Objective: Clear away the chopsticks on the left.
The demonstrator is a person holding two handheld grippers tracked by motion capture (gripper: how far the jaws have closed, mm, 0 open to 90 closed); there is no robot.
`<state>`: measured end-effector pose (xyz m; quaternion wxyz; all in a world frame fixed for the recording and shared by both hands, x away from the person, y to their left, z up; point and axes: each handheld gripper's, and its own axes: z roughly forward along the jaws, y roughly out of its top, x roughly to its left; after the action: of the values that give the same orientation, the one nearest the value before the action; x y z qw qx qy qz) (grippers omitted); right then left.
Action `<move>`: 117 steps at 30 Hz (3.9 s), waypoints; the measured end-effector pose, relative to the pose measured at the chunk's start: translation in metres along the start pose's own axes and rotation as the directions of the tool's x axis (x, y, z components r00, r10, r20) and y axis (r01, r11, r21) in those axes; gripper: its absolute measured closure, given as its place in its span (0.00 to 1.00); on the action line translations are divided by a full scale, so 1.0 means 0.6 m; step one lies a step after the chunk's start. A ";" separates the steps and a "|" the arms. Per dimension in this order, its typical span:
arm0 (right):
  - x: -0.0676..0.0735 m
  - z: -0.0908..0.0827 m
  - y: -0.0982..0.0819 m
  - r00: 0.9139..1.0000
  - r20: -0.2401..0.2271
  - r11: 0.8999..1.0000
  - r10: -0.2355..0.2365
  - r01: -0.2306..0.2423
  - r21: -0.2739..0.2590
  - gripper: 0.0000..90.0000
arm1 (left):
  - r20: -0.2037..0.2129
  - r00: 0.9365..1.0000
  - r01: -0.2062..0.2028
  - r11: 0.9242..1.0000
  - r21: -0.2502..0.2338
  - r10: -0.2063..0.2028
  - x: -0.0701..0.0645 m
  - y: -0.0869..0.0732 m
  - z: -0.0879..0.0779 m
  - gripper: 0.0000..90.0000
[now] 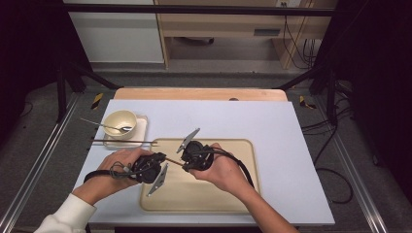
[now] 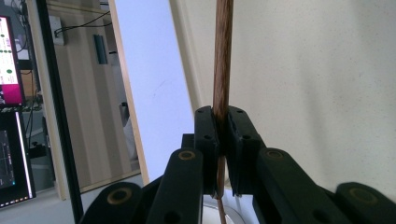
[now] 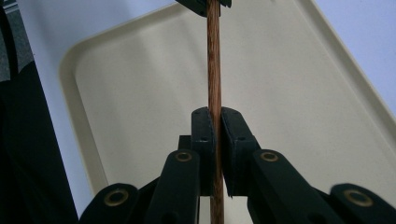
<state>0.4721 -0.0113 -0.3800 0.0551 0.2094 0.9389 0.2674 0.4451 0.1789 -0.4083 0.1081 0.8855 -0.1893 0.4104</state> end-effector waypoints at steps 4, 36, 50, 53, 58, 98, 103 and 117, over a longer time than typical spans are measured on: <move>0.002 0.000 0.000 1.000 0.008 1.000 0.022 -0.022 -0.003 0.95 | -0.043 0.992 0.117 0.993 -0.014 -0.117 0.000 -0.009 -0.002 0.72; 0.009 0.087 -0.003 0.932 0.051 0.931 0.360 -0.355 -0.089 0.94 | -0.242 0.274 0.910 0.332 -0.248 -0.931 -0.133 -0.116 -0.083 0.30; 0.015 0.117 0.013 0.916 0.050 0.917 0.398 -0.396 -0.048 0.94 | -0.299 0.152 0.935 0.235 -0.267 -0.942 -0.163 -0.148 -0.091 0.31; 0.012 0.127 0.018 0.914 0.065 0.916 0.401 -0.400 -0.036 0.95 | -0.302 0.152 0.935 0.236 -0.265 -0.941 -0.163 -0.148 -0.090 0.32; 0.006 0.139 0.023 0.911 0.072 0.914 0.406 -0.405 -0.026 0.94 | -0.298 0.160 0.933 0.243 -0.265 -0.941 -0.163 -0.145 -0.089 0.32; 0.016 0.079 -0.069 0.927 -0.009 0.918 0.374 -0.372 -0.139 1.00 | -0.326 0.141 0.925 0.241 -0.294 -0.935 -0.164 -0.149 -0.093 0.32; 0.013 0.078 -0.087 0.928 -0.012 0.919 0.372 -0.370 -0.134 1.00 | -0.326 0.134 0.925 0.236 -0.297 -0.936 -0.164 -0.151 -0.095 0.32; 0.021 0.097 -0.091 0.929 -0.032 0.926 0.368 -0.369 -0.081 1.00 | -0.325 0.135 0.925 0.236 -0.297 -0.936 -0.164 -0.151 -0.095 0.32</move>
<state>0.4533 -0.0198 -0.4582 0.0051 0.3774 0.8710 0.3147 0.3861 0.3053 -0.4507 0.3883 0.6901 0.4239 0.4396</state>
